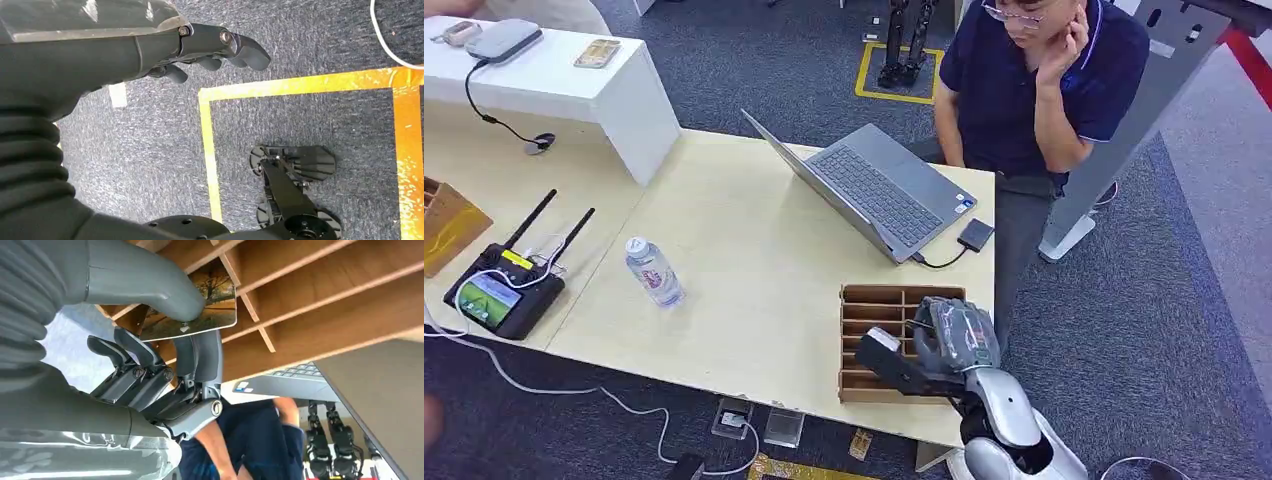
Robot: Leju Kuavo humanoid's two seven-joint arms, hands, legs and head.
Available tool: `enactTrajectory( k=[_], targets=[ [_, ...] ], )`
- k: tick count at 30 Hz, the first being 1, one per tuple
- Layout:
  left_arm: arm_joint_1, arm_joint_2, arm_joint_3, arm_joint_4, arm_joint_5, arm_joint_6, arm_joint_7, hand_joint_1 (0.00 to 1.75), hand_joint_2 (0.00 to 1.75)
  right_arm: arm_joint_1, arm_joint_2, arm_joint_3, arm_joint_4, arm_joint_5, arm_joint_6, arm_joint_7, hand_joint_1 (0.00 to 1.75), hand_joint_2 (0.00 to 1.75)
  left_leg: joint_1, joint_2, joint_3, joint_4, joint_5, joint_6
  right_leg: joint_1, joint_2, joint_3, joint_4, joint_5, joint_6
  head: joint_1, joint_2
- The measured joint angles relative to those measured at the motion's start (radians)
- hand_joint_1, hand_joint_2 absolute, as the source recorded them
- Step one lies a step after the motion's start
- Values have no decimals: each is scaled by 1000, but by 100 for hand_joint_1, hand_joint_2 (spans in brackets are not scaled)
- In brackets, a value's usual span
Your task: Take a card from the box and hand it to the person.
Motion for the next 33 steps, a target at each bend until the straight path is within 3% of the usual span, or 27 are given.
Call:
enactTrajectory(
  k=[1, 2, 4, 8, 11, 20, 22, 25, 29, 33],
  targets=[
    [0, 0, 0, 0, 0, 0, 0, 0, 175, -1, 0, 0, -3, -5, 1, -1, 175, 175, 0, 0, 0, 0, 0, 0, 0, 0, 0, 0, 0, 0, 0, 0],
    [1, 4, 0, 0, 4, 2, 1, 0, 175, -102, -34, -5, -105, -221, 80, 7, 175, 175, 0, 1, 0, 0, 0, 0, 0, 1, 0, 0, 0, 0, 0, 0],
    [1, 6, 0, 0, 9, 3, 1, 0, 175, -151, -49, -5, -151, -252, 108, 25, 175, 175, 0, 0, 0, 0, 0, 0, 0, 1, 0, 0, 0, 0, 0, 0],
    [1, 6, 0, 0, 17, 6, 3, 0, 175, -231, -60, -10, -211, -229, 104, 35, 175, 175, 0, 0, 0, 0, 0, 0, 0, 1, 0, 0, 0, 0, 0, 0],
    [1, 5, 0, 0, 18, 9, 3, 0, 175, -265, -58, -12, -227, -204, 63, 7, 175, 175, 0, 0, 0, 0, 0, 0, 0, 0, 0, 0, 0, 0, 0, 0],
    [1, 5, 0, 0, 18, 12, 3, 0, 175, -289, -49, -12, -226, -182, 11, -31, 175, 175, 0, 0, 0, 0, 0, 0, 0, 0, 0, 0, 0, 0, 0, 0],
    [1, 4, 0, 0, 18, 12, 2, 0, 175, -289, -47, -12, -223, -172, -8, -43, 175, 175, 0, 0, -1, 0, 0, 0, 0, 0, 0, 0, 0, 0, 0, 0],
    [-1, 2, 0, 0, 15, 10, -1, 0, 175, -293, -25, -3, -162, -114, -123, -103, 175, 175, 0, 0, -1, 0, 0, 0, 0, 0, 0, 0, 0, 0, -1, 0],
    [-2, -3, 0, 0, 7, 9, 2, 0, 175, -293, -7, 5, -72, -8, -250, -127, 175, 175, 0, -1, -1, 0, 0, 0, 0, -1, 0, 0, 0, 0, 0, 0],
    [-6, -6, 0, 0, 3, 9, 2, 0, 175, -290, 9, 6, 4, 7, -287, -137, 175, 175, 0, -1, -1, 0, 0, 0, 0, -1, 0, 0, 0, 0, 0, 0]
  ],
)
